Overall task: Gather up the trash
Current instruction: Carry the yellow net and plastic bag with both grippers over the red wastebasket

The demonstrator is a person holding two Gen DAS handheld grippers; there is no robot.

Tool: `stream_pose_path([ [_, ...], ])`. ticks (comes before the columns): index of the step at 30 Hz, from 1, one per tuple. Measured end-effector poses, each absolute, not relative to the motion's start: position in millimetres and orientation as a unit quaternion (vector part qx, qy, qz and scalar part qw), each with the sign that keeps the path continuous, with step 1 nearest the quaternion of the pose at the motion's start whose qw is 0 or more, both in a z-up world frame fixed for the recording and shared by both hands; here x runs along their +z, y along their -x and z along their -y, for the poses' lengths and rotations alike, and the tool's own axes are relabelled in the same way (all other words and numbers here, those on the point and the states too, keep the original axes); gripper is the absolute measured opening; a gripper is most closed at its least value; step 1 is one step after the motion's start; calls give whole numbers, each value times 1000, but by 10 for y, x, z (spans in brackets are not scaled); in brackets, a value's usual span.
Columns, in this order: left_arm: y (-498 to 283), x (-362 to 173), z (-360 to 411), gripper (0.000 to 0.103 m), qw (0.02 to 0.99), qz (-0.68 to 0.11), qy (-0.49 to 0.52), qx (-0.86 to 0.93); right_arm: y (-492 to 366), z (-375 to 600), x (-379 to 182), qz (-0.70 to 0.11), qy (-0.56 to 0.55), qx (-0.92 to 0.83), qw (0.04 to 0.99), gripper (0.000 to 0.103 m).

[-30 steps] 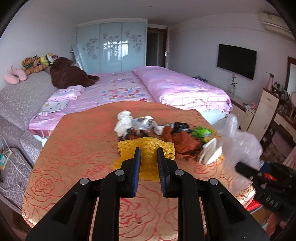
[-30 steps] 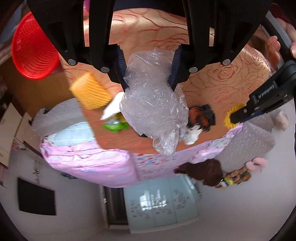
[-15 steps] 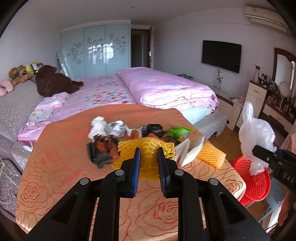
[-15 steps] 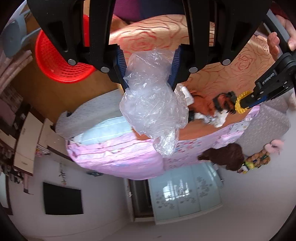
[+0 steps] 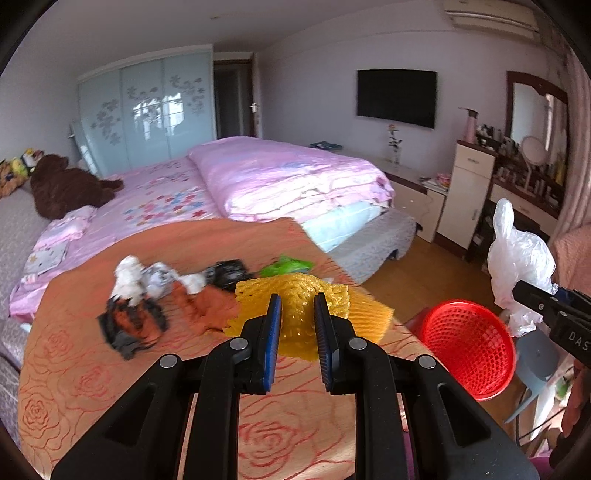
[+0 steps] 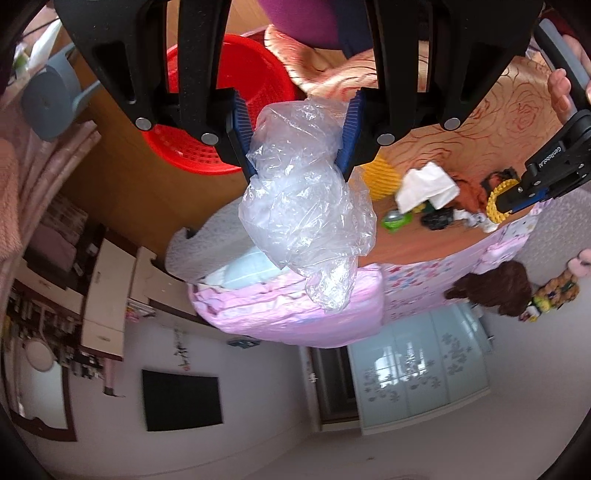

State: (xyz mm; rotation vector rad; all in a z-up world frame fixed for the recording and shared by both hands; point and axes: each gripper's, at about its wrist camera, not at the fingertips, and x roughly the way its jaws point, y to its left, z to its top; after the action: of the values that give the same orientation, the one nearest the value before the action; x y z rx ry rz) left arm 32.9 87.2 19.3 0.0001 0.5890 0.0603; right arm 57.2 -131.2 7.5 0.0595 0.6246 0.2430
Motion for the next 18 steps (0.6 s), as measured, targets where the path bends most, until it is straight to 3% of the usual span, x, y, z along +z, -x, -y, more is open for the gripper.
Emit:
stream_pose_path([
  [18,-773,35,-13,17,941,-322,-19,-104,-601,2005,-272,-340,-69,23,938,41],
])
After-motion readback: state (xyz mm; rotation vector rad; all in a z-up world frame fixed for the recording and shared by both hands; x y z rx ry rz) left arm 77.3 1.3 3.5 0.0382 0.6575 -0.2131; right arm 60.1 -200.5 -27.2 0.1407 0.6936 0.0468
